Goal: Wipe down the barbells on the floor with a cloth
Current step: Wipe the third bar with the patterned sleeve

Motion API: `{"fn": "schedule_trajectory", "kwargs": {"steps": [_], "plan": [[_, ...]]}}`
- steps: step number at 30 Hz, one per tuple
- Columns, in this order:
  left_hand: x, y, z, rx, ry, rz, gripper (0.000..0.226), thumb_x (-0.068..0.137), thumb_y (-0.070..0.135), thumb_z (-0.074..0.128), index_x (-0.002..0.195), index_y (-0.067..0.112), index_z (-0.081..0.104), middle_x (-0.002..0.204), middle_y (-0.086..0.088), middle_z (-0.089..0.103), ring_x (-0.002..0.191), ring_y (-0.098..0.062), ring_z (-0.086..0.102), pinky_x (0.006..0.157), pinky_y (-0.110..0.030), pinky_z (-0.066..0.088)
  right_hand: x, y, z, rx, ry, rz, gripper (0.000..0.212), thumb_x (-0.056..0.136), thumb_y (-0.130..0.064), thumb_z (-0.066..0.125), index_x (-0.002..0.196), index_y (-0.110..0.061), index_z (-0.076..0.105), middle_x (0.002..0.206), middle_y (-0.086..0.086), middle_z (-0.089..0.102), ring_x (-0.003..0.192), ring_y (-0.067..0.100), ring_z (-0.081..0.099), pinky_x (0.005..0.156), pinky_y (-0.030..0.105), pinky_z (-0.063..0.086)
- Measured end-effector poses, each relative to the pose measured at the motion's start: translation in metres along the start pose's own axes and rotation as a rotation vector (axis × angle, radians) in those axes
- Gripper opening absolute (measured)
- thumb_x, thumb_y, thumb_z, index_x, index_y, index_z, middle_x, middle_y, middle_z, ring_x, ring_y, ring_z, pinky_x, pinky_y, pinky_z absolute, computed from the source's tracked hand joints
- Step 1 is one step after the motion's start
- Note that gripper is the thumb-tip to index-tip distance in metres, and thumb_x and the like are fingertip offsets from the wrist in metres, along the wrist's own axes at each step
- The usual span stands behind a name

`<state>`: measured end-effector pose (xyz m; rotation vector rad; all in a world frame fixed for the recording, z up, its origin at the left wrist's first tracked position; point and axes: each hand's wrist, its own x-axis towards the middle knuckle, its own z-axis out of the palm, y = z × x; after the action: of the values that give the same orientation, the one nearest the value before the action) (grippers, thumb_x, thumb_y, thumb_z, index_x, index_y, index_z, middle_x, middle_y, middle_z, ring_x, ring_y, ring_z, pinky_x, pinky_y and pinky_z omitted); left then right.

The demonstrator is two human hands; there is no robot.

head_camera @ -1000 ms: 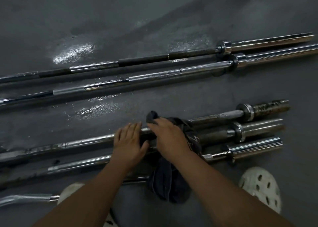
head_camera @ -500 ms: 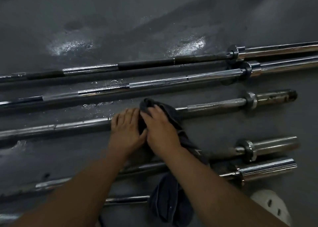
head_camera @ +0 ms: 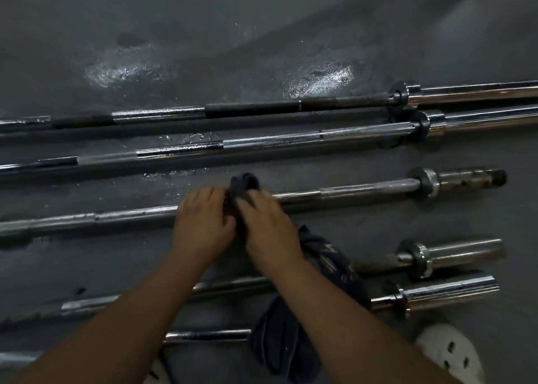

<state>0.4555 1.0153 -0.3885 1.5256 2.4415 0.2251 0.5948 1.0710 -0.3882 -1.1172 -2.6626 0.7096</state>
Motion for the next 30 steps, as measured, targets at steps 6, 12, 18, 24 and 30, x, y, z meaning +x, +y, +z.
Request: {"fn": "schedule_trajectory", "kwargs": {"steps": [6, 12, 18, 24, 30], "plan": [[-0.056, -0.001, 0.001, 0.086, -0.288, 0.008, 0.096, 0.07, 0.055, 0.022, 0.152, 0.008, 0.032, 0.159, -0.014, 0.03, 0.148, -0.029, 0.026, 0.122, -0.042, 0.02, -0.051, 0.073, -0.053, -0.152, 0.002, 0.498, 0.068, 0.08, -0.002, 0.065, 0.144, -0.013, 0.047, 0.149, 0.012, 0.04, 0.136, 0.036, 0.035, 0.102, 0.047, 0.046], [-0.1, 0.007, -0.016, 0.114, -0.373, 0.017, 0.085, 0.087, 0.053, 0.04, 0.158, 0.017, 0.011, 0.166, -0.004, 0.01, 0.152, -0.021, 0.008, 0.123, -0.036, 0.013, -0.084, 0.019, -0.057, -0.034, -0.123, 0.362, 0.057, 0.089, -0.003, 0.05, 0.143, -0.02, 0.049, 0.144, 0.005, 0.043, 0.123, 0.033, 0.041, 0.1, 0.04, 0.042], [-0.15, 0.013, -0.035, 0.068, -0.323, 0.064, 0.085, 0.086, 0.041, 0.056, 0.157, 0.015, 0.017, 0.165, -0.004, 0.012, 0.151, -0.019, 0.014, 0.12, -0.033, 0.022, -0.13, -0.01, -0.058, 0.018, -0.163, 0.344, 0.057, 0.089, -0.005, 0.048, 0.143, -0.024, 0.048, 0.144, 0.004, 0.042, 0.124, 0.034, 0.04, 0.1, 0.042, 0.045], [-0.2, 0.023, -0.063, 0.007, -0.257, 0.072, 0.087, 0.091, 0.042, 0.055, 0.159, 0.015, 0.007, 0.166, -0.004, 0.0, 0.152, -0.019, 0.005, 0.122, -0.033, 0.012, -0.188, -0.066, -0.056, 0.027, -0.038, 0.363, 0.061, 0.091, -0.008, 0.048, 0.149, -0.023, 0.037, 0.152, 0.004, 0.032, 0.134, 0.029, 0.033, 0.104, 0.038, 0.04], [-0.233, 0.043, -0.121, -0.052, -0.075, 0.098, 0.089, 0.09, 0.038, 0.055, 0.158, 0.016, 0.003, 0.166, -0.006, -0.001, 0.152, -0.022, 0.007, 0.123, -0.038, 0.016, -0.205, -0.109, -0.108, -0.017, 0.125, 0.326, 0.074, 0.091, -0.007, 0.051, 0.156, -0.023, 0.019, 0.161, 0.004, 0.014, 0.141, 0.026, 0.024, 0.107, 0.04, 0.04]]}}
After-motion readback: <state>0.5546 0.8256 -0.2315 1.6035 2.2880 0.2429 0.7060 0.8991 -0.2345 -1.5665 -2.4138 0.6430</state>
